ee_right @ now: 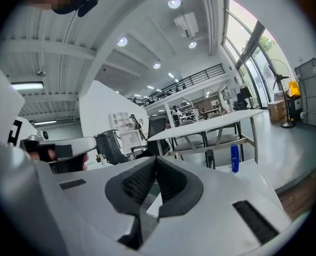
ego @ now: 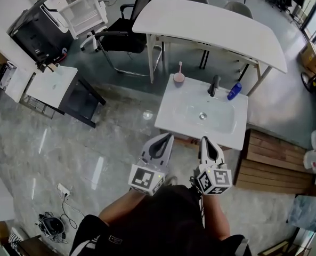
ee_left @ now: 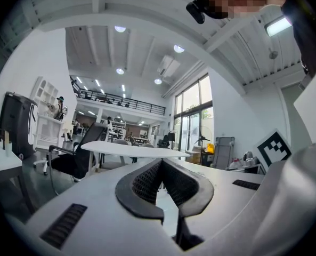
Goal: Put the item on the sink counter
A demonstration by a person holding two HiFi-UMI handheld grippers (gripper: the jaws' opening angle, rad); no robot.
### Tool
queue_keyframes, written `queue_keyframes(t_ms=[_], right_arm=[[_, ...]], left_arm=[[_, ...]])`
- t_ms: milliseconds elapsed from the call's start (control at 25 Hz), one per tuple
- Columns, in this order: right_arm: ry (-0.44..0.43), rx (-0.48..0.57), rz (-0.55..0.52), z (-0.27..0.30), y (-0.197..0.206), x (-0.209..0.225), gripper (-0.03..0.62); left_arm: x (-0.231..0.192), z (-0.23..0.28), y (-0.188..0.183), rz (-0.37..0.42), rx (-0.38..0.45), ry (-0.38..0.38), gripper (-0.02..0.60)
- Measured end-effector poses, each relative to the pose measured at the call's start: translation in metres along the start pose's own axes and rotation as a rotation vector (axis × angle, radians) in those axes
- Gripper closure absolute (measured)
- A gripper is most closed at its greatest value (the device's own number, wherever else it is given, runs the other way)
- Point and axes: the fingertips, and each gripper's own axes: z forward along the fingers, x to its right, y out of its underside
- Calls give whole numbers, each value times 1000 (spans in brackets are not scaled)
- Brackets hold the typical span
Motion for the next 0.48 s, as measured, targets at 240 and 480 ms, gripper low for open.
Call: queue_keyframes(t_ms=[240, 480], right_arm=[[-37, 8, 9, -13, -3, -34, 583], [-30, 9, -4, -7, 0, -53, 583]], left_arm=[[-11, -14, -6, -16, 29, -2, 566], [-25, -23, -1, -46, 33, -2, 566]])
